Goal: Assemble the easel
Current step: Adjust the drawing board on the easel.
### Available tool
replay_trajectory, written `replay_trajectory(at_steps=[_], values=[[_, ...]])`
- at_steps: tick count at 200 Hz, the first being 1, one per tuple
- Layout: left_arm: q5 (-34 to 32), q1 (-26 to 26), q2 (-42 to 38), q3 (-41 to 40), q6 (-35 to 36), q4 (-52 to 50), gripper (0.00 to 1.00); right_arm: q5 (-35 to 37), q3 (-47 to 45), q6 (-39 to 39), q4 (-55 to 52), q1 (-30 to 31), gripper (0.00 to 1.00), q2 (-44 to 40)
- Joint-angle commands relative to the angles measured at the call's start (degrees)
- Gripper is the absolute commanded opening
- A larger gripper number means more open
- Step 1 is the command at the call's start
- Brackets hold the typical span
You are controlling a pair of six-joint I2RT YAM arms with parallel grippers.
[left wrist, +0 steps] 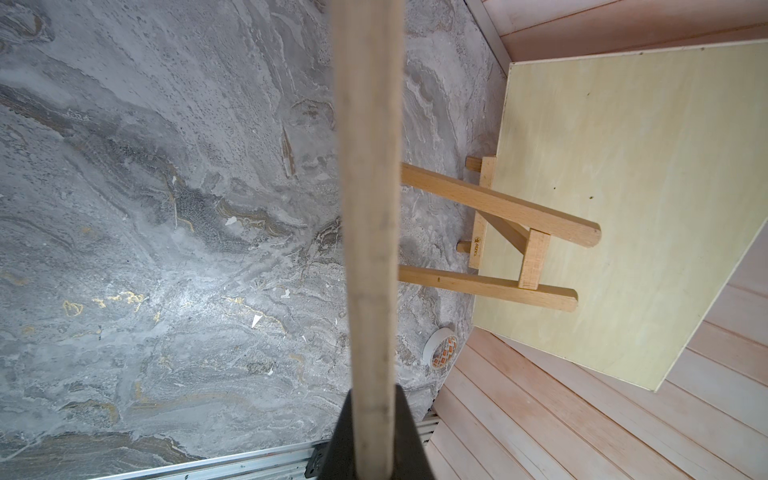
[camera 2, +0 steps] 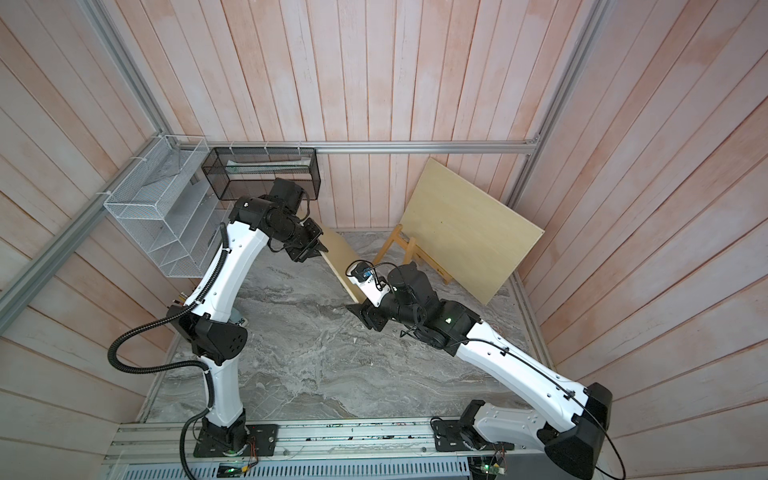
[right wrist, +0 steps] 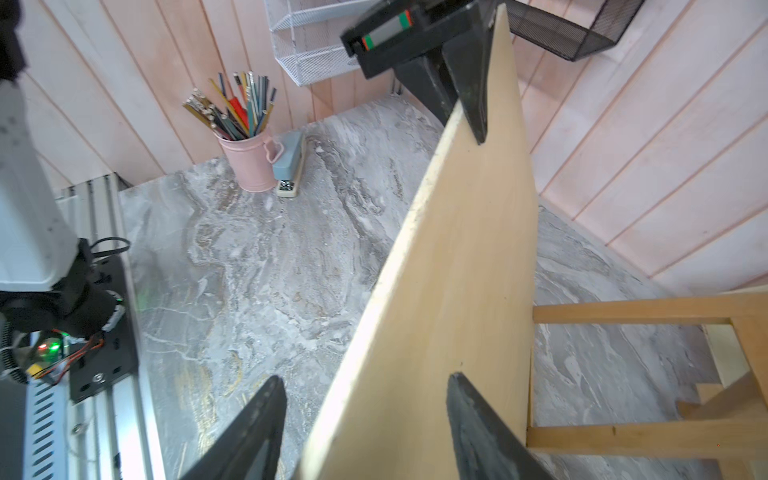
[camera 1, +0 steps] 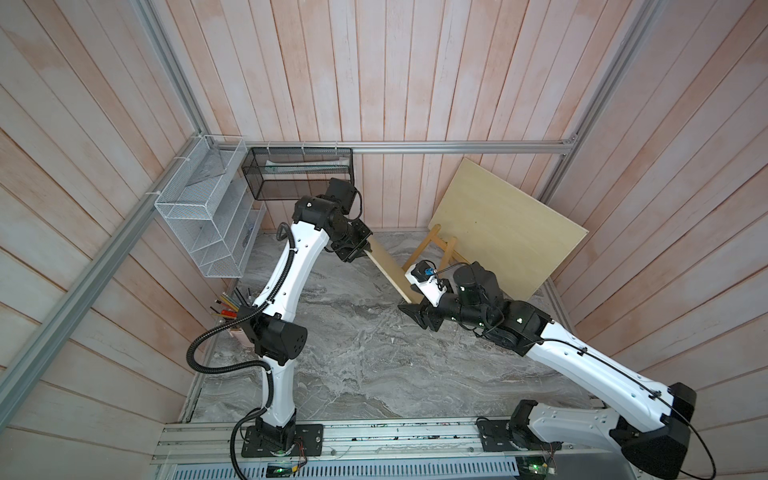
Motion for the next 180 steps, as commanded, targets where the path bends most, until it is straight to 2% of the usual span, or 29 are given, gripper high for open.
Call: replay_trajectory(at_steps=[1,35,119,141,153,164,180], values=[[-2.5,-0.2,-0.1,0.6,1.3,-3.4,0.00,7.7,0.5,-1.6,1.6,1.1,0.61,1.1],[-2.3,-0.4,-0.1,0.6,1.2,-3.2,0.00,12.5,-0.6,-1.7,3.1,2.8,0.52,1.7],[-0.4,-0.4,-0.1,0.6,0.7,-1.2,0.00,11.6,-1.6,1.1,2.5,3.1,0.12,1.3],[0.3,-0.4,-0.2,0.7,0.5,-0.5,0.16,11.6,-1.8,1.4,2.5,3.1,0.06,1.1],[0.4,-0.4,-0.4,0.6,0.3,-0.2,0.30,11.6,-1.8,1.5,2.4,3.1,0.05,1.0],[0.6,-0.4,-0.5,0.6,0.1,0.3,0.48,11.8,-1.8,1.6,2.3,3.0,0.03,1.0],[1.3,-0.2,-0.7,0.7,-0.1,1.3,0.65,12.1,-1.9,1.8,2.1,3.0,0.01,1.0]])
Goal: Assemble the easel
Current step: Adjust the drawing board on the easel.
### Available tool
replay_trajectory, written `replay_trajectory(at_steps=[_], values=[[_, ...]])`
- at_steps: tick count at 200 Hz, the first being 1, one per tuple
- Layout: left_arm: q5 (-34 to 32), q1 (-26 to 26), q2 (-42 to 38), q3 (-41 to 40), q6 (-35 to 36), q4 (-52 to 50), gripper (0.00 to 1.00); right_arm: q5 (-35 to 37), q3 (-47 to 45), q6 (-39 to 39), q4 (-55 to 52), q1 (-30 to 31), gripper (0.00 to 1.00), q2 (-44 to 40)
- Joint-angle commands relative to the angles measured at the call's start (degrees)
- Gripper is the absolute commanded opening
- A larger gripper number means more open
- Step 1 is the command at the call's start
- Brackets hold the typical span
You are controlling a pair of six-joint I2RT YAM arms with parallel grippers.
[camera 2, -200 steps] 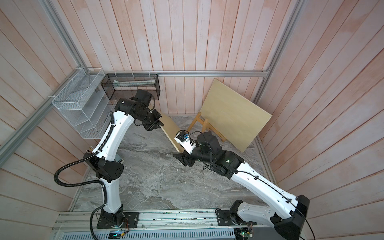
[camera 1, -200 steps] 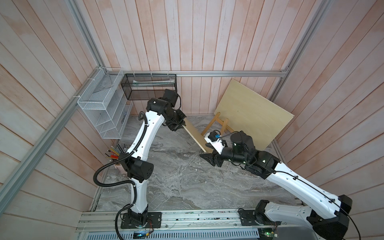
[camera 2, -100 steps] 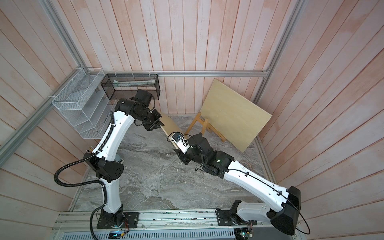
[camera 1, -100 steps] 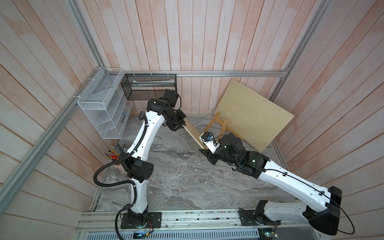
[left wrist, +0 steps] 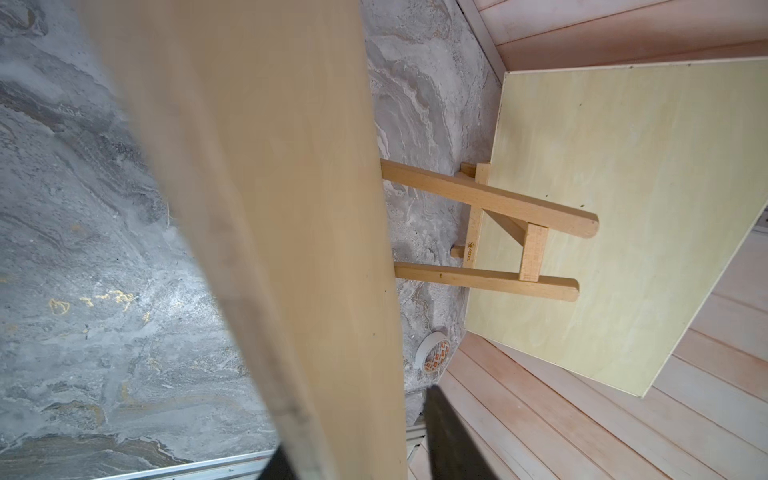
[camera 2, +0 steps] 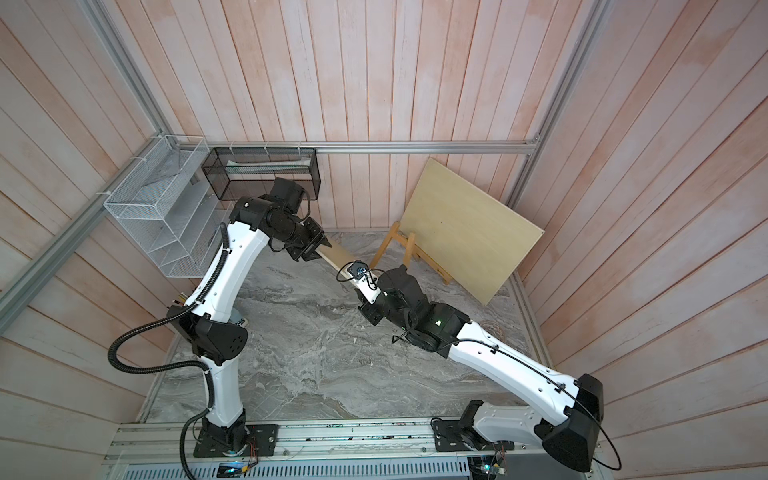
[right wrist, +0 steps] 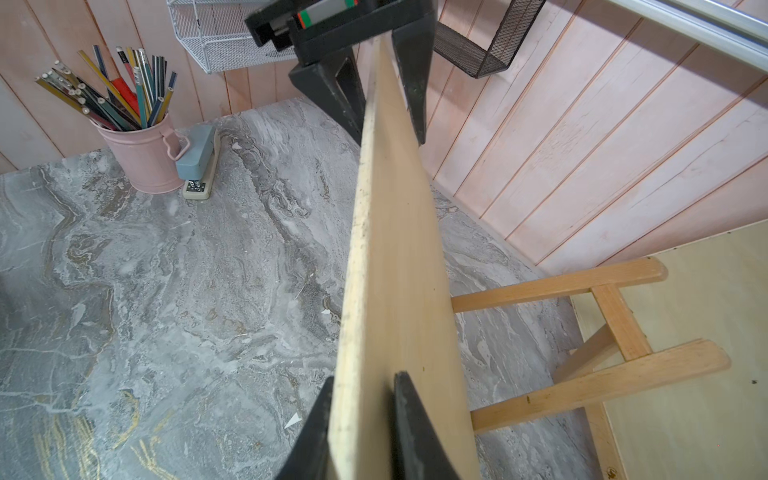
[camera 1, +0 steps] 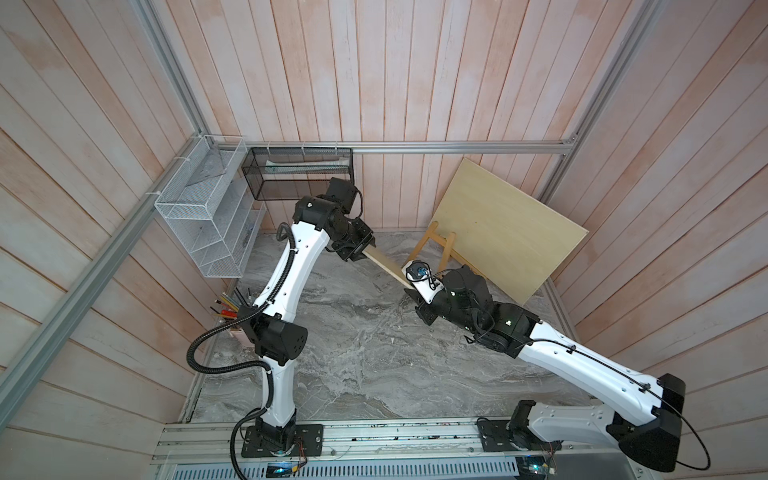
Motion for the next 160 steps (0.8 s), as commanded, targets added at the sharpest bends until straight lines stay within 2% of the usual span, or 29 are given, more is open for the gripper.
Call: replay_trajectory(at_steps=[1,15,64,104,160], values=[[1.0,-0.1,-0.7,0.7,1.2,0.3,0.66,-1.7,-1.1,4.5,-1.9,-0.1,0.01,-0.2],[1.0,0.1,-1.1,0.6,1.2,1.1,0.71,-1.4,-1.4,5.0,-1.8,-0.1,0.00,-0.5],[0.0,1.7,-3.1,0.7,1.6,2.3,0.75,-3.8,-1.8,7.0,-2.7,-2.9,0.00,-1.1],[-3.1,3.1,-5.7,0.7,2.6,2.5,0.76,-11.8,-3.5,8.3,-2.3,-10.9,0.00,-3.8],[-4.5,3.7,-7.0,0.7,3.3,2.2,0.76,-23.5,-3.2,5.2,-6.5,-23.5,0.00,-6.1]])
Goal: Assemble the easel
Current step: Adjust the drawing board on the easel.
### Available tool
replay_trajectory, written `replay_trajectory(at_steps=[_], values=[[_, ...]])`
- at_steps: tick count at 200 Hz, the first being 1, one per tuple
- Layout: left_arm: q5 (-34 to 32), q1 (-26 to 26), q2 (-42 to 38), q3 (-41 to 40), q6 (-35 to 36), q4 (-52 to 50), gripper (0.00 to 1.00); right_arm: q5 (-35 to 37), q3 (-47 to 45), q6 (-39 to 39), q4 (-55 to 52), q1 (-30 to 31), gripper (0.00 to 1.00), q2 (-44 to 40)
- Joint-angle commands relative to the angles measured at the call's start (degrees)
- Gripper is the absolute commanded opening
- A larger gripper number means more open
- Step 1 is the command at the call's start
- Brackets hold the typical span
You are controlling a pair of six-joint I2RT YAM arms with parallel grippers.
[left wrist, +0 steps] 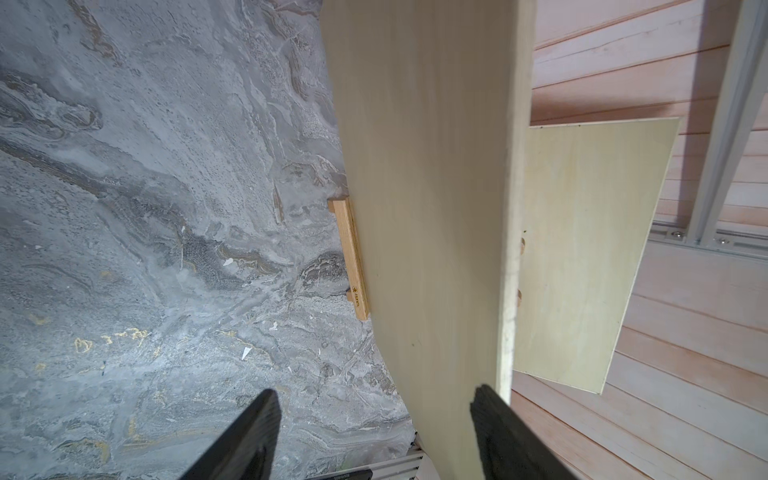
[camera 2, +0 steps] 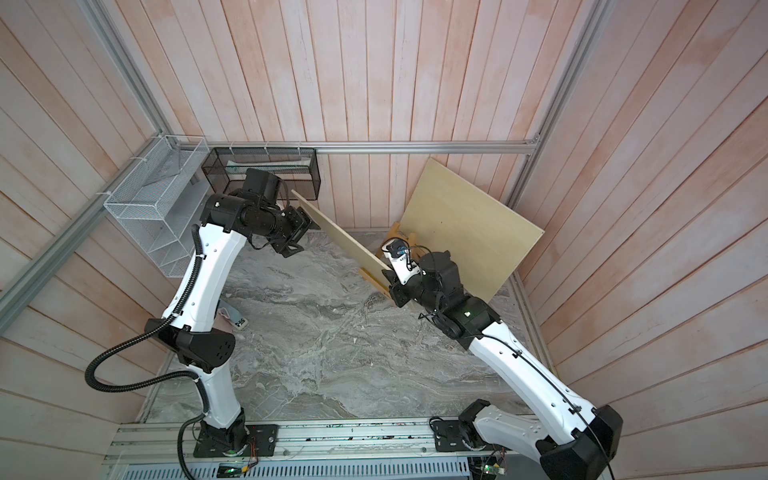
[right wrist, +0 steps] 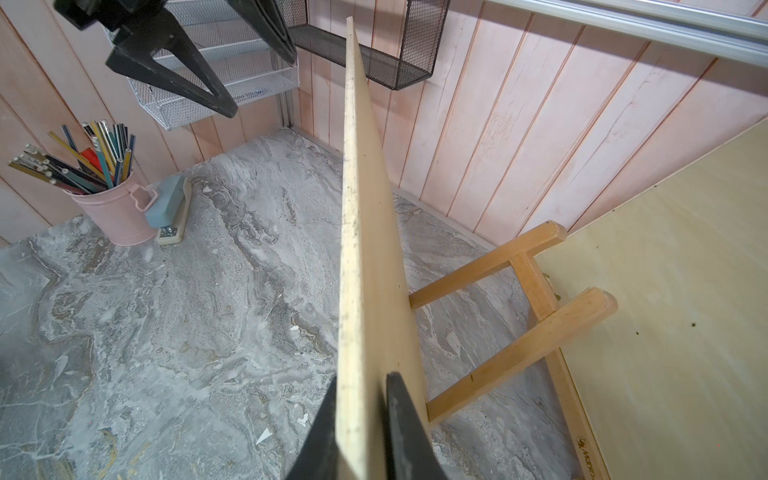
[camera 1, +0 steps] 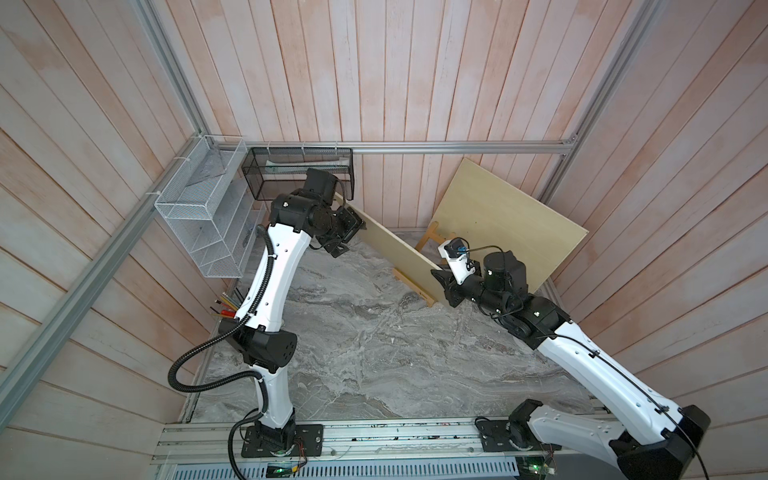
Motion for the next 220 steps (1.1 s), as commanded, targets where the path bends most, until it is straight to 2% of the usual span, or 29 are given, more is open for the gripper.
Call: replay_trajectory(at_steps=[1,111,158,220], values=[[-1.7,0.3,-1.0,0.6,1.6,0.1,0.76,-7.5,-1.2,3.1,-7.7,-4.4,0.00,-0.6],[-0.9,0.6,0.5,0.4,2.6,0.1,0.76,-16.9,-3.2,-3.6,-13.9,-23.2,0.00,-4.3],[-0.7,0.9,1.3,0.2,3.3,0.6,0.76,-18.5,-3.7,-1.7,-15.2,-25.0,0.00,-5.8],[-0.1,1.5,1.6,-1.0,4.1,1.5,0.77,-16.3,3.6,-1.4,-23.7,-25.0,0.00,-3.4]])
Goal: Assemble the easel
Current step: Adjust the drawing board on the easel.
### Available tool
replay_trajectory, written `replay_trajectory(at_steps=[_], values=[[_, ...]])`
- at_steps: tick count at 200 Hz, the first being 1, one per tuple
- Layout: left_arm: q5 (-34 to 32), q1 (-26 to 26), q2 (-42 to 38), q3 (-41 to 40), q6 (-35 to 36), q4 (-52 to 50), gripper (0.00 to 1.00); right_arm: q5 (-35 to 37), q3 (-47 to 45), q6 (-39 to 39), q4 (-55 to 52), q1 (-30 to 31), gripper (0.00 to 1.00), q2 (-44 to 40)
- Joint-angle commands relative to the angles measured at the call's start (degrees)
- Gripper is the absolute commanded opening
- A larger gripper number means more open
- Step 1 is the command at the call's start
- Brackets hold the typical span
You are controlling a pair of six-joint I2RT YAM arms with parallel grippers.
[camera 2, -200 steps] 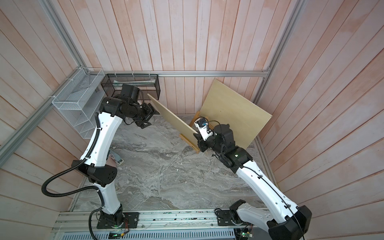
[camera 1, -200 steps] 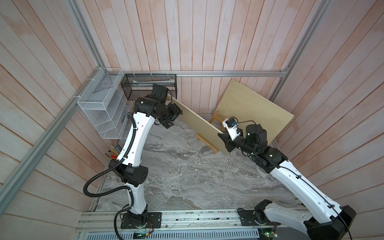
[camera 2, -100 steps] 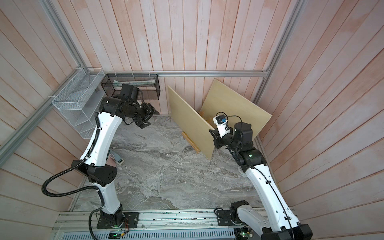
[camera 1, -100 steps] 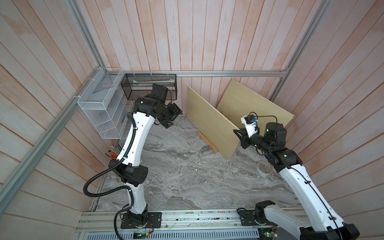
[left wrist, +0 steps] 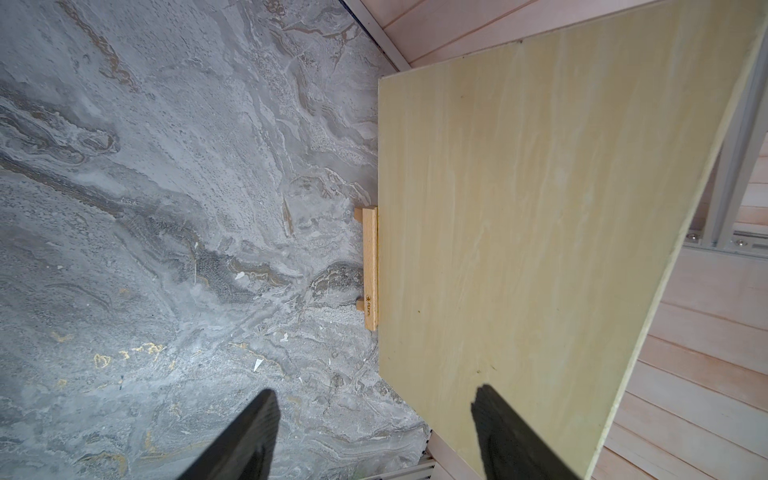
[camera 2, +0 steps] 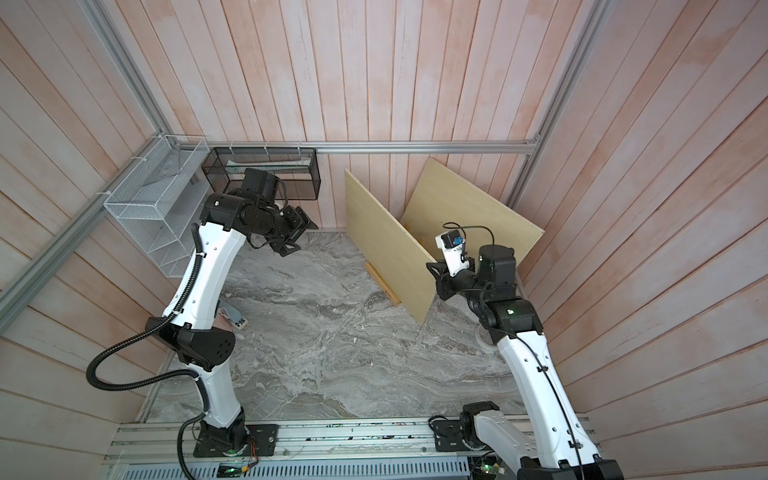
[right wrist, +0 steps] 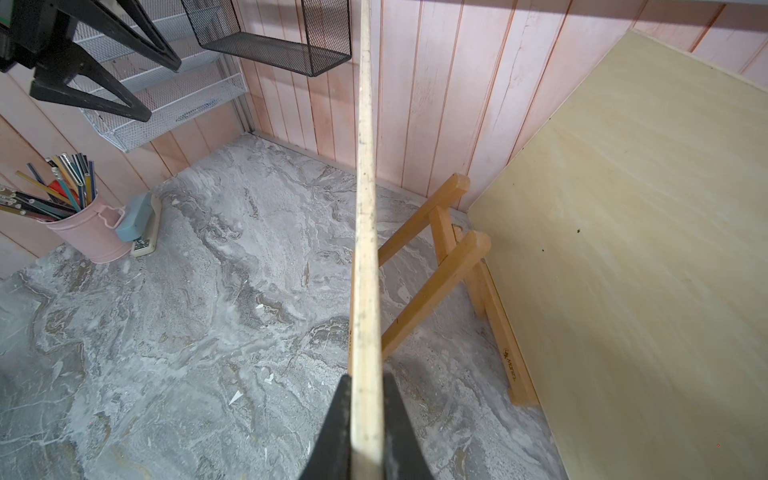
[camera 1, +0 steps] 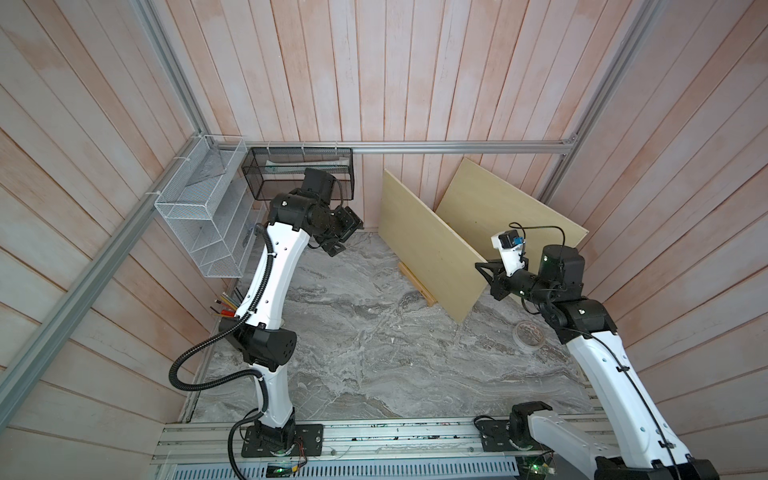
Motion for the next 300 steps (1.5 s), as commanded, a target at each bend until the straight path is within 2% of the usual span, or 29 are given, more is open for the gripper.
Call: replay_trajectory(at_steps=[1,44,87,103,116,154,183,187,219,249,268,284,300], values=[[0.2,0.4,0.5,-0.7,1.5,1.1,0.77,2.2,1.7,0.7,-12.3,-0.3,0.00,1.5],[0.1,0.8,0.3,-1.6,2.2,1.6,0.78,4.3,6.1,0.2,-16.5,-0.6,0.00,3.2],[-0.6,1.1,-0.5,-3.3,2.7,2.3,0.78,5.5,4.2,2.4,-13.5,-1.4,0.00,4.2],[-0.8,1.3,-0.8,-4.3,2.8,2.7,0.79,7.0,3.4,3.5,-11.2,-1.7,0.23,5.0],[-1.3,1.4,-1.1,-4.8,3.0,2.8,0.79,8.8,3.1,3.5,-10.0,-2.0,0.35,5.7],[-3.0,1.7,-1.5,-5.9,3.8,3.1,0.82,12.8,4.0,3.3,-6.2,-3.1,0.55,6.9],[-4.5,2.0,-1.9,-7.1,4.2,3.8,0.83,11.8,6.3,4.0,-4.4,-3.1,0.82,7.7],[-4.7,2.0,-1.9,-7.4,4.3,3.8,0.83,11.6,6.6,4.1,-4.4,-3.2,0.89,7.8],[-6.8,2.8,-2.7,-9.0,5.0,4.4,0.90,13.4,10.1,5.1,-4.8,-3.2,0.98,7.4],[-16.0,3.4,-4.7,-10.8,8.0,6.3,0.95,14.7,15.7,7.3,-3.0,-4.7,0.98,5.4],[-23.2,3.3,-7.8,-15.1,12.5,11.1,1.00,18.8,18.8,12.9,0.0,-9.3,0.98,5.5],[-29.3,3.3,-12.5,-23.4,16.5,19.1,1.00,22.5,20.0,19.0,0.1,-14.3,0.98,7.6],[-37.0,3.3,-19.4,-37.7,20.4,31.4,1.00,23.8,18.2,21.7,0.0,-17.4,0.98,10.1]])
